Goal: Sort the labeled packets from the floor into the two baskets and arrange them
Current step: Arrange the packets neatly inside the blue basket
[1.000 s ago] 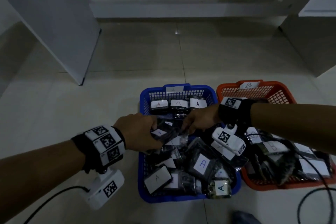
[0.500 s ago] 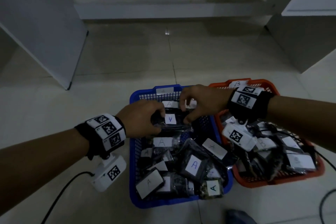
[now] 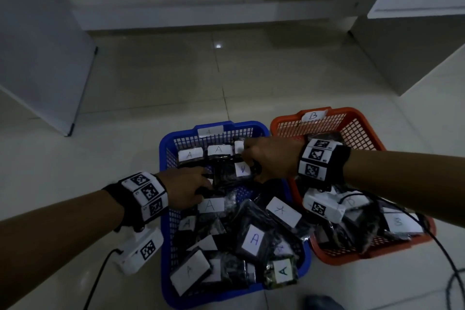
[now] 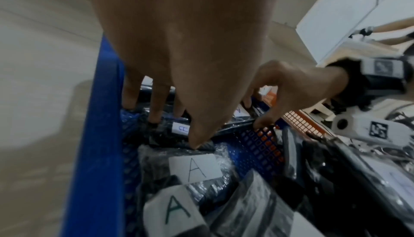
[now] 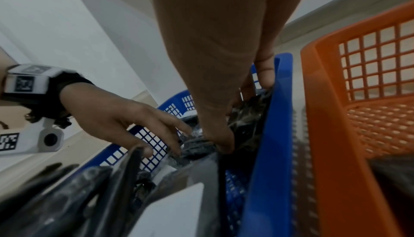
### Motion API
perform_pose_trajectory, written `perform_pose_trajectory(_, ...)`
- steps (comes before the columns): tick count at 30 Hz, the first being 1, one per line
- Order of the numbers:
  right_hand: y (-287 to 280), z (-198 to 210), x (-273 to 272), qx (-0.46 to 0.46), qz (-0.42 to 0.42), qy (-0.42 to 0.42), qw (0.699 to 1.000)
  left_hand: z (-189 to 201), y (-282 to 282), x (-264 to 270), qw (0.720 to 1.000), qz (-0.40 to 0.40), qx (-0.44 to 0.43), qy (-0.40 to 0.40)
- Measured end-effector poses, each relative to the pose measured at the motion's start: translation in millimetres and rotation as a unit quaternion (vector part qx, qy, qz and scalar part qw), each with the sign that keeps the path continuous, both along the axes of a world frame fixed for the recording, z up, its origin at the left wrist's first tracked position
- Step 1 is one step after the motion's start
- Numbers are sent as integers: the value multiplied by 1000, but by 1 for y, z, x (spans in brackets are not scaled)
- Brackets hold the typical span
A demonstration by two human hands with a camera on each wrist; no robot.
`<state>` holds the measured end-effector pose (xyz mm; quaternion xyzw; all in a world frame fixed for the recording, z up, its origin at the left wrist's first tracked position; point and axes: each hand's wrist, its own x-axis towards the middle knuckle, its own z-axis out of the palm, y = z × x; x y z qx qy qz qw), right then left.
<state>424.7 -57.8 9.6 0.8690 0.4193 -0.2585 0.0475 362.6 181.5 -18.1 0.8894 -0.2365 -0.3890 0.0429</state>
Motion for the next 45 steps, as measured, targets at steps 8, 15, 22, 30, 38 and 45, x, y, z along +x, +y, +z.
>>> perform_pose_trajectory(8,4,-7,2,-16,8,-22,1000,0,1,-4,991,-73,93,-56)
perform_pose_trajectory(15,7,-12,3,-49,10,-38,998,1,-3,-10,978,-97,170,-68)
perform_pose_trajectory(22,8,-1,7,-63,-6,8,998,8,7,-12,997,-18,58,-43)
perform_pose_trajectory(30,-9,26,5,103,-93,156,978,5,5,-21,999,2,42,31)
perform_pose_trajectory(38,-4,6,-19,-4,19,126,992,0,-5,-30,995,-14,95,8)
perform_pose_trajectory(45,1,6,-6,-48,0,126,991,3,-5,-31,992,-25,121,7)
